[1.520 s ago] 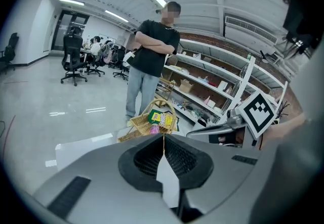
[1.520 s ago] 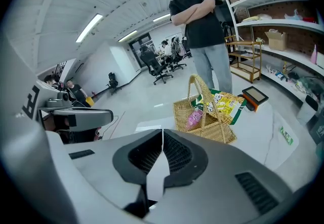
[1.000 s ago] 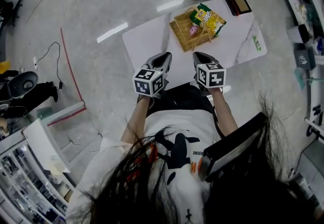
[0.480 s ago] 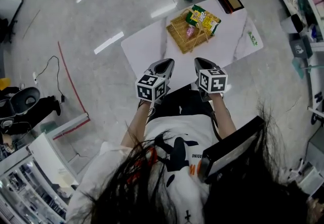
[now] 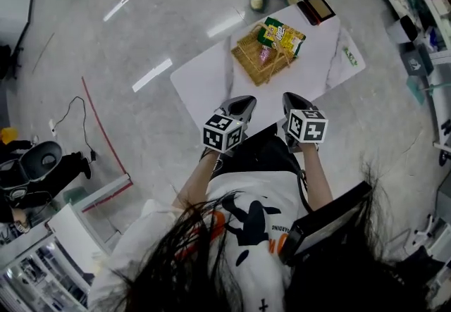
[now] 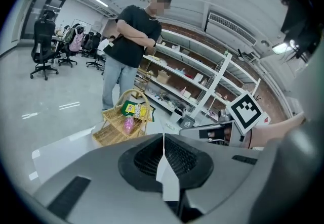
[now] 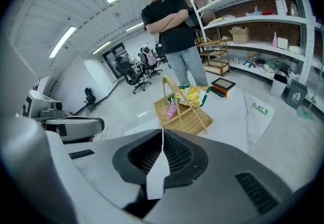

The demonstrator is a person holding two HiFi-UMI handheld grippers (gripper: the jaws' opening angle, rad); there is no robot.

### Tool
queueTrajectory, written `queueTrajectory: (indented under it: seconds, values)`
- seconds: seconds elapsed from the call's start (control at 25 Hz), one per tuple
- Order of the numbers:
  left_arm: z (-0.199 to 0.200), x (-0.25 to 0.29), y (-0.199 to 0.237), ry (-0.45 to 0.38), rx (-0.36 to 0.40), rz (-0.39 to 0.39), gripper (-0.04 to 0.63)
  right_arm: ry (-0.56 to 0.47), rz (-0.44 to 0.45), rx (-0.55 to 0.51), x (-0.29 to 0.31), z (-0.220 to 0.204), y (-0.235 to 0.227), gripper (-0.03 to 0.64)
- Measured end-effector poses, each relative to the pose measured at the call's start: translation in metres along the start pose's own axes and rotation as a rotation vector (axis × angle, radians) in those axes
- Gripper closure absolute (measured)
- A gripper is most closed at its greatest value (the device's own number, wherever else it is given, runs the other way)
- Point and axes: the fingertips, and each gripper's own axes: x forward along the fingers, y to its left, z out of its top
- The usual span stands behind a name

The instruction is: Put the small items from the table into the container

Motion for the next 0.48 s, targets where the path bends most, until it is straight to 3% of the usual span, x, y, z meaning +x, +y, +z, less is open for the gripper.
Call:
queueTrajectory:
  seconds: [0.48]
  values:
    - [0.03,0.083,-0.048,0.047,0.084,-0.09,0.584,-0.042,-0.06,0.068,-0.011,0.02,-0.105,0.595]
